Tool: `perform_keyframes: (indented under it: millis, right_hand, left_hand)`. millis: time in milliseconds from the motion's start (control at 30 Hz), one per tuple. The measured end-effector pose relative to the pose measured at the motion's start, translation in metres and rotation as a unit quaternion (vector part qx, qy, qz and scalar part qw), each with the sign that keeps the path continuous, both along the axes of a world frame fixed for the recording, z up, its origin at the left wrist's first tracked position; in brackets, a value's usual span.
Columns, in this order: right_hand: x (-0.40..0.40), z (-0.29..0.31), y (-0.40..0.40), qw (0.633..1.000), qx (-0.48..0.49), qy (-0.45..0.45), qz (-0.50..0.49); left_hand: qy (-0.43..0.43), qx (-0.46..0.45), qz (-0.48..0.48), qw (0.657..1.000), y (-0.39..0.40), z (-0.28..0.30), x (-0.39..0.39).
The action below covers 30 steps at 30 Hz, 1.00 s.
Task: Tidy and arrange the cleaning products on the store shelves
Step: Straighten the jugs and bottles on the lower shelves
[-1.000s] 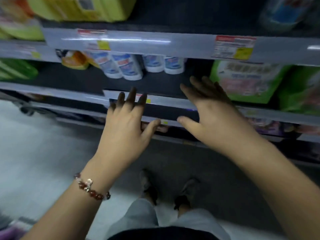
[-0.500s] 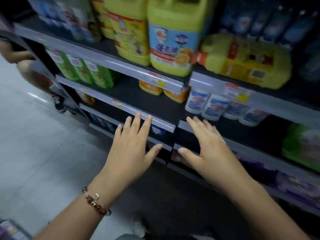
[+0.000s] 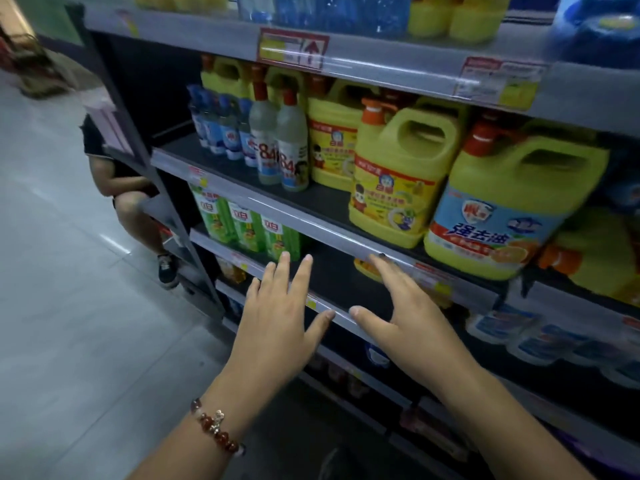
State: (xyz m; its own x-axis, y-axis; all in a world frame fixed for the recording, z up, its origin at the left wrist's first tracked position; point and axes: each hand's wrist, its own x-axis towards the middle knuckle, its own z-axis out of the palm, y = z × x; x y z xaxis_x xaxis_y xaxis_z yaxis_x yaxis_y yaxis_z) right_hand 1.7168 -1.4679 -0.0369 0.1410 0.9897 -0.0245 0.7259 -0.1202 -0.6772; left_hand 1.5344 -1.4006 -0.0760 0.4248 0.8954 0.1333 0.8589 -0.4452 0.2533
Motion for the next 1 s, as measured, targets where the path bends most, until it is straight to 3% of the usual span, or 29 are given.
perform_keyframes:
  millis: [333,567,700,867,1000]
  right_hand:
    - [-0.039,-0.023,0.169,0.997,-0.035,0.064,0.018]
    - [-0.059,-0.030,0.260,0.990,0.078,0.084,-0.083]
    - [-0.075,-0.044,0.314,0.966,0.115,0.128,-0.192]
    - [-0.092,-0.054,0.354,0.930,0.128,0.001,-0.344]
    - [-0.090,-0.055,0.356,0.922,0.128,0.019,-0.366]
  left_hand:
    - [0.067,-0.017,0.042,0.997,0.122,-0.012,-0.047]
    - [0.016,-0.033,-0.012,0.999,0.195,-0.014,-0.047]
    - [-0.031,-0.048,-0.073,0.996,0.234,-0.018,-0.061]
    - [-0.057,-0.088,-0.158,0.982,0.268,-0.011,-0.097]
    - [-0.103,-0.139,-0.183,0.968,0.295,-0.014,-0.121]
